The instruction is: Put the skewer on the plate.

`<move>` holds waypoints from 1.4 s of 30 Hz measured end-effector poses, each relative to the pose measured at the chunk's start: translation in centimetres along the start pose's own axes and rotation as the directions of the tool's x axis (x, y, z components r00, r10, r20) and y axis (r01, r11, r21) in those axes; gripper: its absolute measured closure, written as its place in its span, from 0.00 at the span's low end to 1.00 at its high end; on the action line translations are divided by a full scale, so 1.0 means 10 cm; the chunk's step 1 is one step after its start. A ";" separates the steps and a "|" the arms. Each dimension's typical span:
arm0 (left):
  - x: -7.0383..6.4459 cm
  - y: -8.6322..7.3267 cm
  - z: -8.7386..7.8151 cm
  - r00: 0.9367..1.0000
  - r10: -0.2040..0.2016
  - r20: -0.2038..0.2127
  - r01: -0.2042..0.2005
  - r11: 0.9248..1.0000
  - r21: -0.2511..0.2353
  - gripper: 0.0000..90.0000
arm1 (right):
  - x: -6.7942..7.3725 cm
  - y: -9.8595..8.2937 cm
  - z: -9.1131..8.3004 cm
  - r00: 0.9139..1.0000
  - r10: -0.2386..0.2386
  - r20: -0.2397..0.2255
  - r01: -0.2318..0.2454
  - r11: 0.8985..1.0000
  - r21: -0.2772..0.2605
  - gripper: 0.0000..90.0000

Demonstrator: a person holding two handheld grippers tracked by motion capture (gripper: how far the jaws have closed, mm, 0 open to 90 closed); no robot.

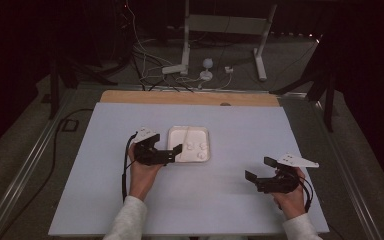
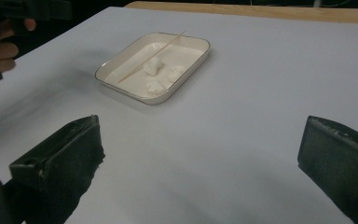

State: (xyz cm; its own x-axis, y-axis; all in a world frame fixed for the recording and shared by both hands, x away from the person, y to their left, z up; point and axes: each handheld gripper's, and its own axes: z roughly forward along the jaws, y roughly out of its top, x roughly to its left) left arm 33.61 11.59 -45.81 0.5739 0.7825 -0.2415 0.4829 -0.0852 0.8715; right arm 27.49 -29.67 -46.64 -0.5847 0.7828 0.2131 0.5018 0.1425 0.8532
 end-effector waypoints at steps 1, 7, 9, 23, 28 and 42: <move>0.00 -0.01 -0.04 1.000 0.018 -0.004 -0.018 1.000 -0.001 0.01 | 0.00 0.00 0.00 1.000 -0.002 0.002 0.002 1.000 -0.001 0.00; 0.04 -0.07 -0.32 0.996 0.087 -0.007 -0.087 0.995 -0.040 0.01 | 0.01 -0.02 0.01 1.000 -0.018 0.006 0.018 1.000 -0.005 0.00; 0.07 -0.10 -0.42 0.993 0.114 -0.017 -0.115 0.992 -0.049 0.01 | 0.02 -0.02 0.01 1.000 -0.026 0.005 0.026 1.000 -0.009 0.00; 0.38 -0.46 -0.93 0.984 0.150 -0.096 -0.158 0.984 -0.083 0.01 | 0.09 -0.04 0.06 0.995 -0.097 0.021 0.098 0.995 -0.027 0.00; 0.43 -0.52 -1.06 0.984 0.133 -0.120 -0.146 0.984 -0.106 0.01 | 0.10 -0.05 0.04 0.993 -0.114 0.029 0.115 0.992 -0.043 0.00; 0.46 -0.58 -1.28 0.982 0.105 -0.159 -0.134 0.975 -0.180 0.01 | 0.06 -0.09 -0.05 0.992 -0.112 0.058 0.117 0.989 -0.092 0.00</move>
State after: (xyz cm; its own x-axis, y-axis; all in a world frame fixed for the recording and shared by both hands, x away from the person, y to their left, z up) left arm 24.97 23.57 -46.52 0.5089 0.8574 -0.0773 0.2747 -0.0767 0.9585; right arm 26.36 -29.60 -47.08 -0.5989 0.7959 0.0884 0.3696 0.1768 0.9122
